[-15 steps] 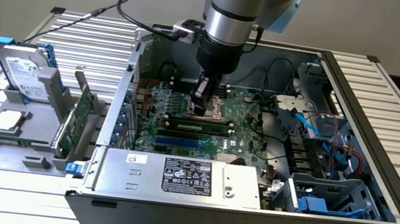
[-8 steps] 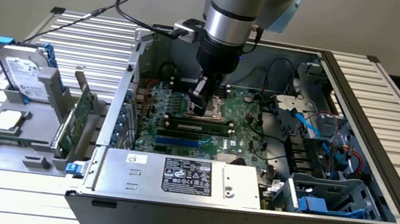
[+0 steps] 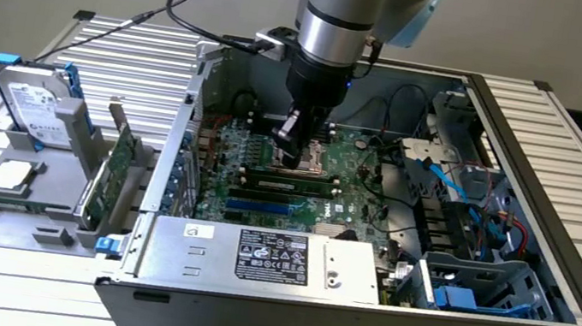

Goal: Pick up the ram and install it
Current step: 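Press down the ram until it locks into place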

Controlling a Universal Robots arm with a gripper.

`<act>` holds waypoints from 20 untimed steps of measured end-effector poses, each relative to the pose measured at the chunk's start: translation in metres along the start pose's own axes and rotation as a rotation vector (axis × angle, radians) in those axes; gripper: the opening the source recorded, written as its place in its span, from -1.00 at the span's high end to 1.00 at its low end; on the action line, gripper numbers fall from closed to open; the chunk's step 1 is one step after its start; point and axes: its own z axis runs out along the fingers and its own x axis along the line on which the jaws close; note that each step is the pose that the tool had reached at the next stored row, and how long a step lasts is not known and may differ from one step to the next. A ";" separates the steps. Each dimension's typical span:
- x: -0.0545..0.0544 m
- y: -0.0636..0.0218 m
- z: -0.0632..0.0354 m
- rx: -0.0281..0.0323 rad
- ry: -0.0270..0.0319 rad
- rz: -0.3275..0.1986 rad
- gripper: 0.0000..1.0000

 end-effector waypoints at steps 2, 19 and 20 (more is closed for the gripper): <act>0.000 0.0000 0.0000 0.0022 -0.0013 0.019 0.79; 0.000 0.0001 -0.0003 0.0126 -0.0126 0.198 0.79; 0.000 0.0001 -0.0003 0.0118 -0.0132 0.211 0.79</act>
